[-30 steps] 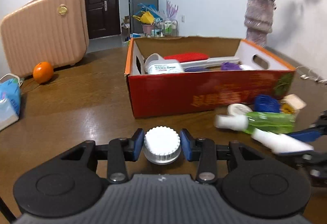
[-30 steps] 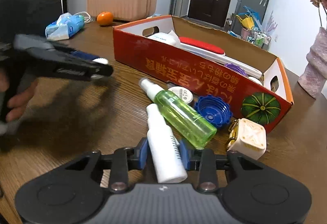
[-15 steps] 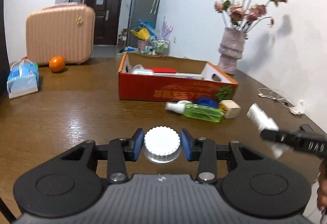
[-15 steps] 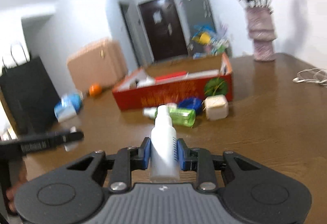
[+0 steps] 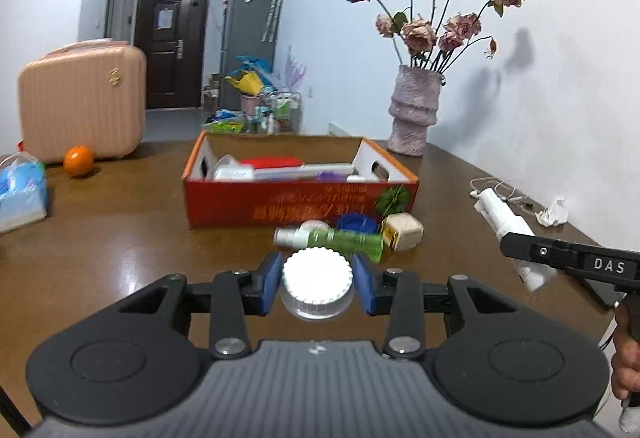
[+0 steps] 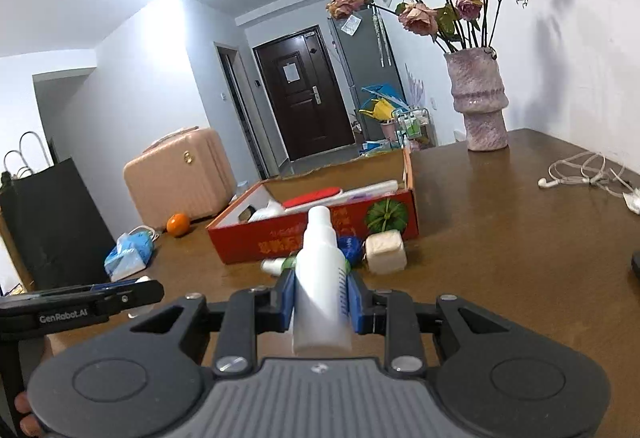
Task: Organize rigid objects
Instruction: 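Carry the spray bottle and ribbed cap into the box and open both grippers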
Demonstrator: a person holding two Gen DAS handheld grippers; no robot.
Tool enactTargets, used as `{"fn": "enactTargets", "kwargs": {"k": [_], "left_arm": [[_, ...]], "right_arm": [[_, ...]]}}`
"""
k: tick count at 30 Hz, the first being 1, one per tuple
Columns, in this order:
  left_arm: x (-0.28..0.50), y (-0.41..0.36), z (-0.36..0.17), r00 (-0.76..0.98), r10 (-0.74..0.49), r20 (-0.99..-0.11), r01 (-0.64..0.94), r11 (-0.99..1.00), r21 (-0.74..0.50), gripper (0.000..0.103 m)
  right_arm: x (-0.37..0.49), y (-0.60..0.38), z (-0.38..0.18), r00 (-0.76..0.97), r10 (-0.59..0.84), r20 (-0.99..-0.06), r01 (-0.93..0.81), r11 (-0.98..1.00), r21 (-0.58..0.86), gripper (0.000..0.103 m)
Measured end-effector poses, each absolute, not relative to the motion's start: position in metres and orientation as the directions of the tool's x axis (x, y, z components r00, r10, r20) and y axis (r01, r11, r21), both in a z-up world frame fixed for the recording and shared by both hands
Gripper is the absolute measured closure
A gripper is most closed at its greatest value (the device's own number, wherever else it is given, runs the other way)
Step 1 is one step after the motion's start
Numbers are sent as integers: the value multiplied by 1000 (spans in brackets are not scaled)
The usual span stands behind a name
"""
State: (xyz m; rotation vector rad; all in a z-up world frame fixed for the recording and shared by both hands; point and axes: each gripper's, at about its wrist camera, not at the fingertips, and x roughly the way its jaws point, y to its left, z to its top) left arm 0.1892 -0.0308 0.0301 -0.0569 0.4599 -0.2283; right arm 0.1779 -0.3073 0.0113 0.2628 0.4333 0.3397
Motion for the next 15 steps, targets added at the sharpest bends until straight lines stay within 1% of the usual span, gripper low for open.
{"fn": "enactTargets", "kwargs": {"k": [3, 7, 10, 12, 15], "left_arm": [[229, -31, 44, 872, -240, -426, 218, 971, -102, 64], [302, -28, 58, 859, -249, -447, 226, 968, -106, 64], [361, -27, 57, 839, -236, -491, 216, 971, -98, 64], [396, -28, 50, 818, -236, -524, 222, 971, -91, 64], [435, -31, 31, 779, -229, -584, 232, 970, -71, 63]], "right_arm": [[208, -310, 21, 854, 379, -357, -278, 912, 301, 77], [274, -308, 39, 838, 400, -370, -315, 910, 270, 77], [333, -303, 45, 815, 414, -406, -331, 907, 260, 77], [373, -296, 46, 798, 416, -437, -339, 908, 246, 77], [429, -280, 39, 753, 443, -487, -357, 896, 264, 77]]}}
